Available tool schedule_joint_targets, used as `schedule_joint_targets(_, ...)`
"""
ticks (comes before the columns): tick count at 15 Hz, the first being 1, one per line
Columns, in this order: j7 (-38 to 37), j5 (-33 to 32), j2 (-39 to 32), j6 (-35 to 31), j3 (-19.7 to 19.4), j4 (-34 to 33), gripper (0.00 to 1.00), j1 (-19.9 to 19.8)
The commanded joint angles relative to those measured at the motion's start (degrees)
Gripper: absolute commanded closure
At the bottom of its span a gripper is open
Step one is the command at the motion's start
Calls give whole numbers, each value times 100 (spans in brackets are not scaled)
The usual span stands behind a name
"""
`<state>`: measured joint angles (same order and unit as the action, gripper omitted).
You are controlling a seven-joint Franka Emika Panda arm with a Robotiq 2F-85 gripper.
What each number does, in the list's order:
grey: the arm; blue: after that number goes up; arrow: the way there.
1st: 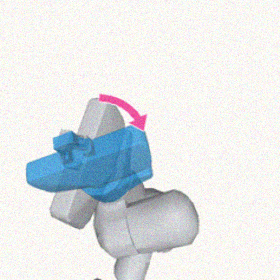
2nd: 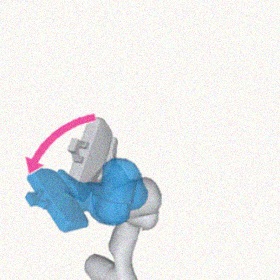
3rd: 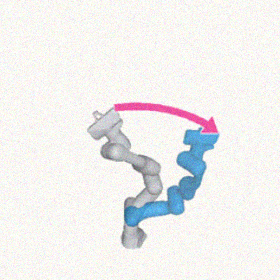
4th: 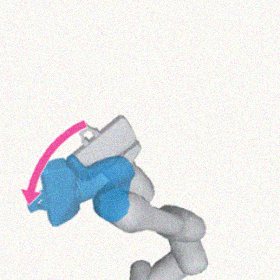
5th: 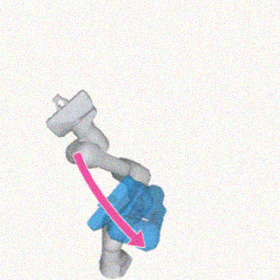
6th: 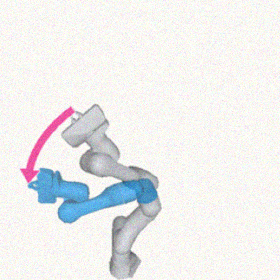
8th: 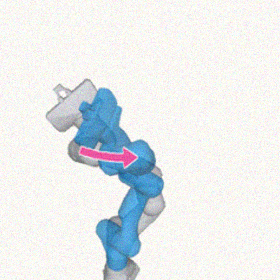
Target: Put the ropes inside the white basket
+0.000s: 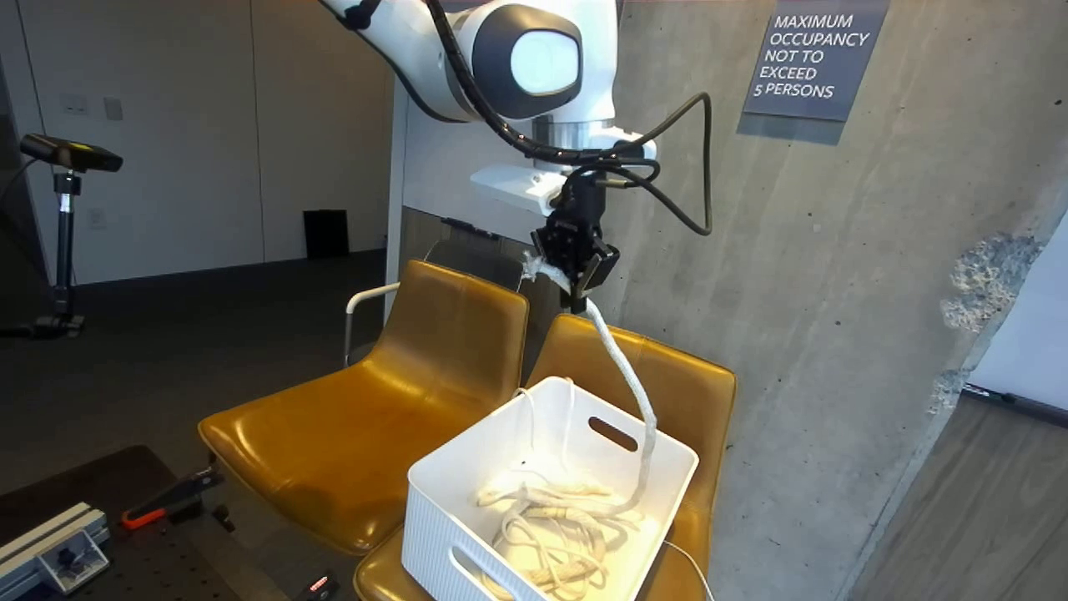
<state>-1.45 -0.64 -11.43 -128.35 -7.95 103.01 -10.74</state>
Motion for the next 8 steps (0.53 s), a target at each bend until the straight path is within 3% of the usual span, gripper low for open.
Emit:
schedule_joint_targets(1, -31, -63, 265, -144, -32, 300, 49, 91)
schedule_joint_targets(7, 62, 46, 396, -197, 21, 518, 5, 124)
schedule_joint_targets(8, 99, 76, 446, -276, 62, 616, 1, 159)
